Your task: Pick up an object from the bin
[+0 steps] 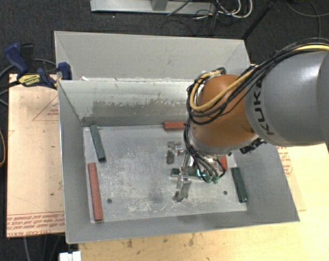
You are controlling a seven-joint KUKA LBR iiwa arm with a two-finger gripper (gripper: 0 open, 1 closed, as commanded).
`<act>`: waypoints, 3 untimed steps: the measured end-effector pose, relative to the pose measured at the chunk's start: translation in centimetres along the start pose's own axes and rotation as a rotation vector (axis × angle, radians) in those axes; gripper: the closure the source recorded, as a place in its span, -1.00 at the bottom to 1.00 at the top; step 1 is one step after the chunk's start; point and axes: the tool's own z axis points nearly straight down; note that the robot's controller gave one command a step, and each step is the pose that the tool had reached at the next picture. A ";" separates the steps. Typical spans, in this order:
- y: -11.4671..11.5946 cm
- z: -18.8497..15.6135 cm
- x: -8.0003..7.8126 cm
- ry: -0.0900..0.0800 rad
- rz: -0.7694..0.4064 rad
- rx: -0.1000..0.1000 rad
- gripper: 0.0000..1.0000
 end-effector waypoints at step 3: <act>-10.0 7.3 -7.6 -0.012 0.153 0.001 -1.00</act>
Offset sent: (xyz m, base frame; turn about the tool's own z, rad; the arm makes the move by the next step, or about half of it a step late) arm 0.0166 -0.0584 -0.0608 0.1558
